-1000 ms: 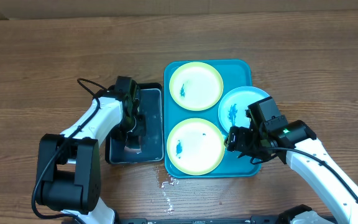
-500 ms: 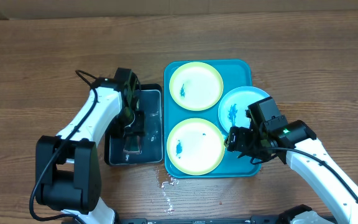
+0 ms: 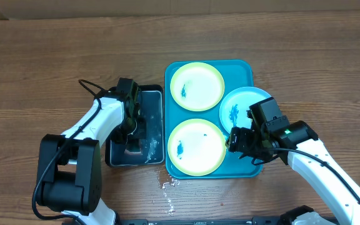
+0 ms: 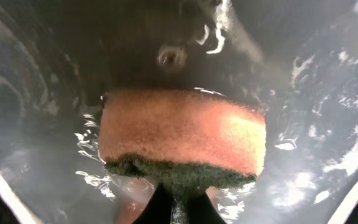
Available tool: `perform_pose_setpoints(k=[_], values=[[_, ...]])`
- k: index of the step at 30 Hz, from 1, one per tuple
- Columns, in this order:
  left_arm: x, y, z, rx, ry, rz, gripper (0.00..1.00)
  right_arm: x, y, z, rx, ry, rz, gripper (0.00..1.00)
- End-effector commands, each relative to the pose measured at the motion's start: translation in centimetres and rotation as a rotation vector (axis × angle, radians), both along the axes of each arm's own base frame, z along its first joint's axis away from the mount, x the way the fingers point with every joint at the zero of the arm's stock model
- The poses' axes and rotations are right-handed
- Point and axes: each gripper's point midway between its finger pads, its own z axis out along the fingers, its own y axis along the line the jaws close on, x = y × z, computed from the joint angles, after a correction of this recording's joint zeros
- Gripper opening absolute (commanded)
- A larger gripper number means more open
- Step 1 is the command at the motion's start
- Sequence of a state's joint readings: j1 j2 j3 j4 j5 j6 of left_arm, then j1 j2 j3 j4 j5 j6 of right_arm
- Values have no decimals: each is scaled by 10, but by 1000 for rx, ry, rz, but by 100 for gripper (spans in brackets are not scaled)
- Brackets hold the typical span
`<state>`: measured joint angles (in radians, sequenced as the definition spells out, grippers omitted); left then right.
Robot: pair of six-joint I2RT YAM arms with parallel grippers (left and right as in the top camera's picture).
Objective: Clean dirty plates on tray and stack at the side
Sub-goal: 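Lift the sponge with the left gripper and move it onto the bottom plate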
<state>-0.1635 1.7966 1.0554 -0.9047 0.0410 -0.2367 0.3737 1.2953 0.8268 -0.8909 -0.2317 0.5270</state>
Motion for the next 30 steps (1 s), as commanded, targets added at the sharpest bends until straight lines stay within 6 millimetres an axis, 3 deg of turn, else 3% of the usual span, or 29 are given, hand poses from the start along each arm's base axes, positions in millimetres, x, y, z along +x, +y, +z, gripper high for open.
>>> perform_pose_setpoints(k=[1, 5, 10, 14, 18, 23, 26, 30], values=[[-5, -2, 0, -4, 27, 6, 4, 4, -9, -1, -42, -15, -50, 75], [10, -5, 26, -9, 15, -1, 4, 12, -17, -8, -88, -20, -121, 68], [38, -10, 79, -24, -69, -15, 4, 12, 21, -16, 69, -8, 127, 61], [58, -15, 126, -46, -174, -20, 4, 11, 23, -36, 65, 48, 147, 53], [66, -23, 162, -93, -244, -24, 4, 14, 25, -54, 53, 82, 150, 49], [63, -34, 179, -167, -277, -32, 4, 21, 35, -67, 44, 69, 152, 22], [60, -45, 178, -191, -268, -53, 4, 23, 24, -77, -49, 86, 51, 9], [58, -63, 178, -198, -274, -104, 4, 24, 7, -81, -137, 100, -53, 4]])
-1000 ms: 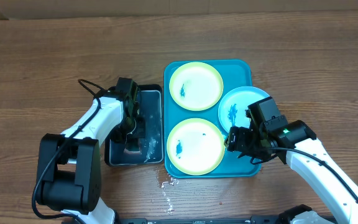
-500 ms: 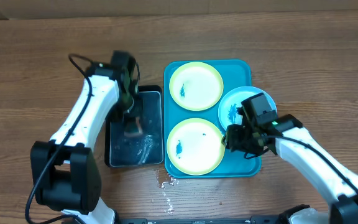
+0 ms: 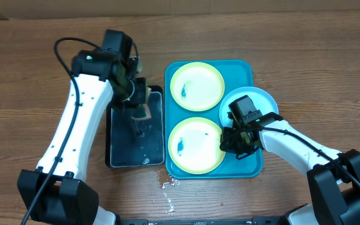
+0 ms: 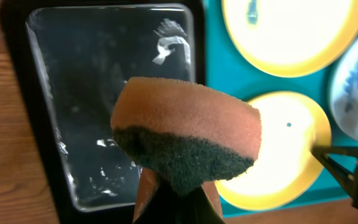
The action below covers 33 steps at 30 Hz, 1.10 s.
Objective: Clean dirty plates on tray and stack at the side
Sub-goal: 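Lift the sponge with the left gripper and move it onto the bottom plate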
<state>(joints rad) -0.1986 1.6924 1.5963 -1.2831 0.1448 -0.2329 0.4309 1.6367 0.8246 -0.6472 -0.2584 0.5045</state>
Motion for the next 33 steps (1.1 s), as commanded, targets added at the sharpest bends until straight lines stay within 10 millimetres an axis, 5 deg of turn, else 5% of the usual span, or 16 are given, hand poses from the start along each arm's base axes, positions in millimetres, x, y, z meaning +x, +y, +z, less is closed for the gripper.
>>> perform_pose_setpoints(k=[1, 8, 17, 22, 28, 33], values=[[-1, -28, 10, -44, -42, -75, 4, 3, -31, -9, -167, 5, -172, 4], [-7, -65, -7, -67, -48, -111, 4, 2, -39, -10, -209, 8, -209, 4], [-41, -140, -83, -171, 7, -188, 4, 3, -38, -10, -209, -3, -160, 4], [-44, -166, -121, -165, 17, -235, 4, 1, -34, -9, -189, -1, -112, 4], [-45, -141, -165, 1, 82, -197, 4, -1, -33, -9, -183, 6, -111, 4], [-33, -102, -162, 162, 73, -138, 4, -1, -33, -9, -181, 6, -110, 4]])
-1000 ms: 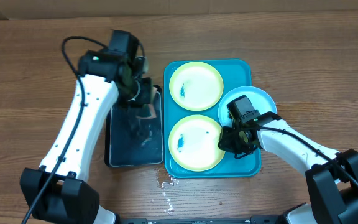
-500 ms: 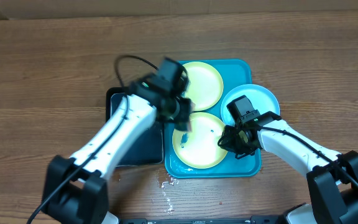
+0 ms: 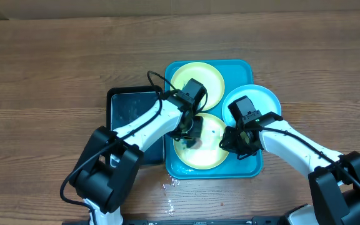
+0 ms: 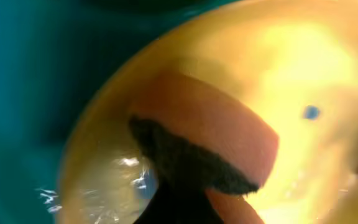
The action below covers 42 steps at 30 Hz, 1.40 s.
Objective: Clean dirty plates on tray and stack at the side
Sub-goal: 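Lift the sponge with the left gripper and move it onto the bottom plate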
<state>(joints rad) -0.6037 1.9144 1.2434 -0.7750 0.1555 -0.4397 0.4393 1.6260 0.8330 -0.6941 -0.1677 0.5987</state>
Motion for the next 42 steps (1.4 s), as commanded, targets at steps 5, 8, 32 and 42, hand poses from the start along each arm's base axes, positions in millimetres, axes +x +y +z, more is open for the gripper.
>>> perform_pose_setpoints(k=[5, 8, 32, 42], values=[[19, 71, -2, 342, -92, 16, 4, 0, -18, -9, -92, -3, -14, 4], [18, 67, -4, 324, -83, 9, 4, 0, -18, -9, -92, -3, -14, 4], [-25, -106, -18, -522, 212, -169, 4, -1, -19, -9, -93, 0, -13, 4], [-39, -105, -21, -489, 272, -143, 4, -1, -19, -9, -93, 1, -13, 4]])
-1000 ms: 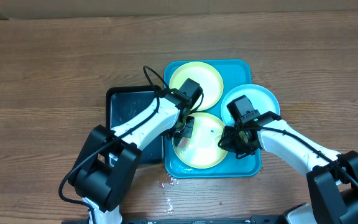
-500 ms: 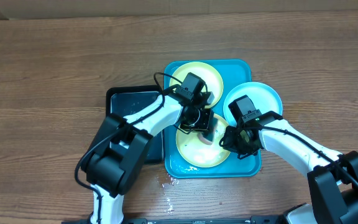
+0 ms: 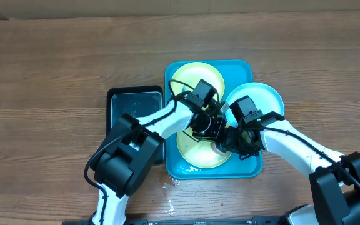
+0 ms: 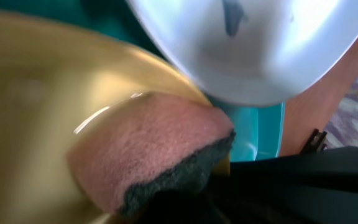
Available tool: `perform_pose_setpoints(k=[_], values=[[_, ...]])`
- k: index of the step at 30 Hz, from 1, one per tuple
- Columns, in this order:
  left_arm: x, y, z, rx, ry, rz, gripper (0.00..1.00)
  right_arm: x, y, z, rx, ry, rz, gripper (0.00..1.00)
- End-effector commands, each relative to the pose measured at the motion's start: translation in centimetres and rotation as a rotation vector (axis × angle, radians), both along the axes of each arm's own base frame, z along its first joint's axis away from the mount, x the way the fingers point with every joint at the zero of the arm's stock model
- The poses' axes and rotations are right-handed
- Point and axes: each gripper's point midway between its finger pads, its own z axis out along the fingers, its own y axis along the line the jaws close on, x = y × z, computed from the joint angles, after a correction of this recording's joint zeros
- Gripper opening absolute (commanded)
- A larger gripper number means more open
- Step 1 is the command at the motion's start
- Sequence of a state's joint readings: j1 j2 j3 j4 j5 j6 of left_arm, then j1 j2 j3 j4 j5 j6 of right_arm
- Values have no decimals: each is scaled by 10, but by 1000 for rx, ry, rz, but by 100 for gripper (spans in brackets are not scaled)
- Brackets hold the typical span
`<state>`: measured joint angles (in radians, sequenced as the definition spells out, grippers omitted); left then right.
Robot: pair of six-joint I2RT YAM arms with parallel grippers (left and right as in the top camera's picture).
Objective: Clean dirty plates on tray and stack at the side
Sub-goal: 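Lift the sponge with the left gripper and move it onto the bottom plate, then scrub the bottom plate with the sponge while the right gripper holds it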
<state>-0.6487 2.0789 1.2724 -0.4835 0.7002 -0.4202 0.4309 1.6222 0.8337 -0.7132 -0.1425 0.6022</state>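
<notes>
A teal tray [image 3: 174, 164] holds three plates. On the near yellow-green plate [image 3: 191, 152], my left gripper [image 3: 209, 132] is shut on a pink sponge with a dark green scrub face [image 4: 148, 149], pressed onto the plate's right side. Against that plate's right rim sits my right gripper [image 3: 233, 141], seemingly shut on the rim. The far yellow-green plate [image 3: 186, 76] carries a blue stain. A blue-white plate [image 3: 262, 100], also blue-stained [image 4: 247, 50], overhangs the tray's right edge.
A black tray of water [image 3: 133, 122] lies left of the teal tray. Drops of water [image 3: 167, 182] wet the wood at the teal tray's front left corner. The two arms cross closely over the near plate.
My left gripper and the sponge have moved from the left middle of the near plate to its right side, close against the right gripper. The right gripper stays at the rim.
The sponge was first down in the black tray's water in my left gripper, with the right gripper beside the near plate. Then it hung above that tray while the right gripper reached the plate's rim. After that it pressed on the plate's left, now on its right.
</notes>
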Motion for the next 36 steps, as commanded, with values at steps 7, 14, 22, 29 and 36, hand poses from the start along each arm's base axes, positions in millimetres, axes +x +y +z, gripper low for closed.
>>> perform_pose_setpoints(k=[7, 14, 22, 29, 36], values=[[-10, 56, -27, 313, 124, 156, 4, -1, -11, -9, -64, -2, 1, 4], [9, 112, -11, 551, -13, 253, 4, -1, -11, -9, -65, -2, 2, 4], [25, 176, -4, 873, -205, 253, 4, -1, -11, -9, -65, -2, 2, 4], [47, 184, 1, 910, -315, 235, 4, -1, -11, -9, -65, -2, 1, 4], [33, 112, -1, 526, -208, 115, 4, 0, -11, -9, -64, -3, 2, 4]])
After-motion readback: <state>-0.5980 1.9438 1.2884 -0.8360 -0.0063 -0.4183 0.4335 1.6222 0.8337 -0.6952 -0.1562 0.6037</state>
